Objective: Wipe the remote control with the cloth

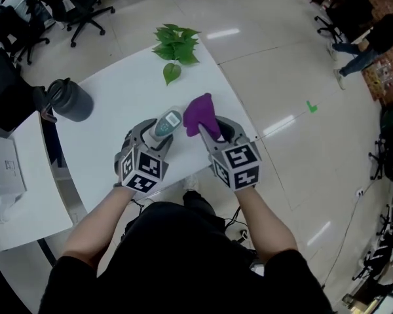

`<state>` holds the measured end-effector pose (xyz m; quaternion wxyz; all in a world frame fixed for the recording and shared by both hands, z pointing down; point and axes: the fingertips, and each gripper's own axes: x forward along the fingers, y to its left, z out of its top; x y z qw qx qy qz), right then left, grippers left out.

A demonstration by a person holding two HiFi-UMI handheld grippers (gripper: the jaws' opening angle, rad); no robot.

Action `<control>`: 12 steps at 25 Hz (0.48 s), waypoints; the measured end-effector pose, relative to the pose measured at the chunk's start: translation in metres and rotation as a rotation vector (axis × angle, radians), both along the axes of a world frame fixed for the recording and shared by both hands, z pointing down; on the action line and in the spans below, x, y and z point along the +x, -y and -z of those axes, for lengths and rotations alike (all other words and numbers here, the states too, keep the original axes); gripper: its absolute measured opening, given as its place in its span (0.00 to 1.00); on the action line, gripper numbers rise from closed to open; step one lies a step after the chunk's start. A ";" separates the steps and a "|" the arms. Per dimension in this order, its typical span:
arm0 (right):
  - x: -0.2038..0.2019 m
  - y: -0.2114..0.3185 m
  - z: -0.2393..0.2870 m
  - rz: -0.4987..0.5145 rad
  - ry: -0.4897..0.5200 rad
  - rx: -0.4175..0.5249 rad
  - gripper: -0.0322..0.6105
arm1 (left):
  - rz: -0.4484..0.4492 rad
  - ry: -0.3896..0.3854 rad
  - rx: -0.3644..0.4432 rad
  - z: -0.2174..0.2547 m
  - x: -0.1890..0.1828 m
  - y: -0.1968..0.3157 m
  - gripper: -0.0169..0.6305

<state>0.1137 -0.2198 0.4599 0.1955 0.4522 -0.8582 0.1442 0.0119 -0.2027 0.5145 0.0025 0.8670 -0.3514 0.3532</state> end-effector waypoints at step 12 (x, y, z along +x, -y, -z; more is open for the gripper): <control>-0.165 -0.103 0.045 0.179 -0.217 0.059 0.27 | -0.227 0.116 0.271 0.059 -0.049 -0.082 0.39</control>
